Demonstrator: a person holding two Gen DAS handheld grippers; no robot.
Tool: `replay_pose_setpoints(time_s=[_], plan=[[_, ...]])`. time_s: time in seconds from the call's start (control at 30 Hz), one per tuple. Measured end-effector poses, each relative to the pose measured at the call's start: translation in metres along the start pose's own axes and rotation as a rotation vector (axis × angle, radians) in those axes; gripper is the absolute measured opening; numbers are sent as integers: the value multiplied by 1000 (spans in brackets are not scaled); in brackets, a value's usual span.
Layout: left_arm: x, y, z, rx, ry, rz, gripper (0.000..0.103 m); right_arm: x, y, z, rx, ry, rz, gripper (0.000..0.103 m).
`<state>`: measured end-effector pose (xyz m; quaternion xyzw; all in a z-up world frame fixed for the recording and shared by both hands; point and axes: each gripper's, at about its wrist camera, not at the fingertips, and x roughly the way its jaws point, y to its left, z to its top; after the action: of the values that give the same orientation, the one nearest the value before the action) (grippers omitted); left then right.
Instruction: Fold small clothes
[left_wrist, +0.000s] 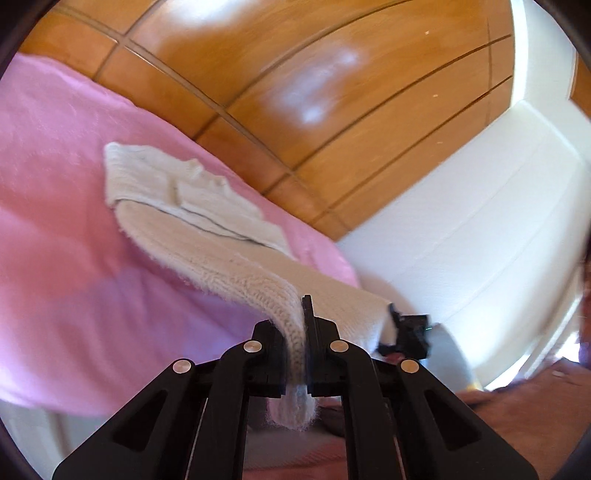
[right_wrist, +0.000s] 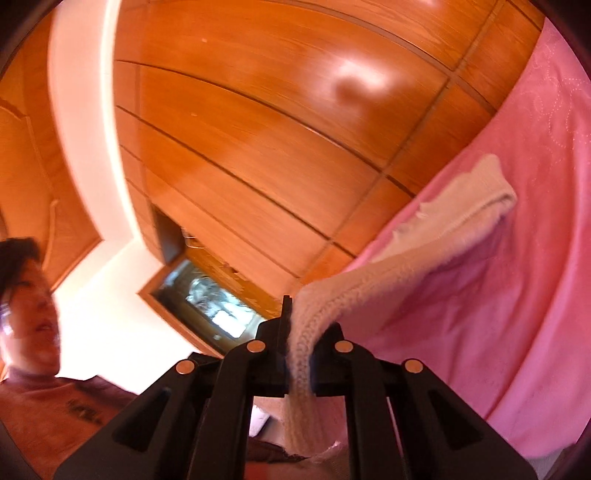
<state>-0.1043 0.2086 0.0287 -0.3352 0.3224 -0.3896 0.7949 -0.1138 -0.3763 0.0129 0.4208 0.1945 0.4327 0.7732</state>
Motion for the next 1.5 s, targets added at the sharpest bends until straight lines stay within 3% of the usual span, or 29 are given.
replay_pose_setpoints(time_s=[0.1,0.2,0.3,0.47,0.67,0.9,1.0,1.07,1.13,1.17,1.2,1.3,1.37,1.43,1.5], plan=[[-12,-5,-6,-56,22,-107,5,-22,12,-22,13,15,38,7],[-11,-3,-6,-86,36,-149,5,-31,14,-32,24,14,25,7],[-6,14,1,-135,40,-127,5,-27,4,-26,54,4,12,8],[8,62,27,-271,-20,-55,5,-14,-32,8,152,-28,-37,9],[36,94,69,-299,-81,10,5,28,-74,49,222,-35,-74,10],[84,138,120,-305,-82,163,5,72,-138,98,315,-42,-280,10],[107,163,132,-373,-91,211,5,86,-162,109,355,-40,-353,10],[116,184,134,-453,-110,290,14,91,-174,112,373,-51,-413,16],[118,197,131,-482,-184,370,79,93,-184,112,360,-85,-475,44],[115,201,125,-494,-230,420,80,90,-188,111,350,-116,-511,53],[115,203,121,-493,-256,417,80,88,-190,109,347,-139,-538,68],[111,194,106,-428,-301,432,80,78,-196,98,323,-206,-506,65],[105,176,96,-350,-307,521,80,76,-184,92,251,-203,-579,64],[107,159,92,-265,-286,602,80,85,-164,93,145,-122,-727,65],[111,151,93,-219,-259,626,80,103,-152,92,51,-32,-774,66]])
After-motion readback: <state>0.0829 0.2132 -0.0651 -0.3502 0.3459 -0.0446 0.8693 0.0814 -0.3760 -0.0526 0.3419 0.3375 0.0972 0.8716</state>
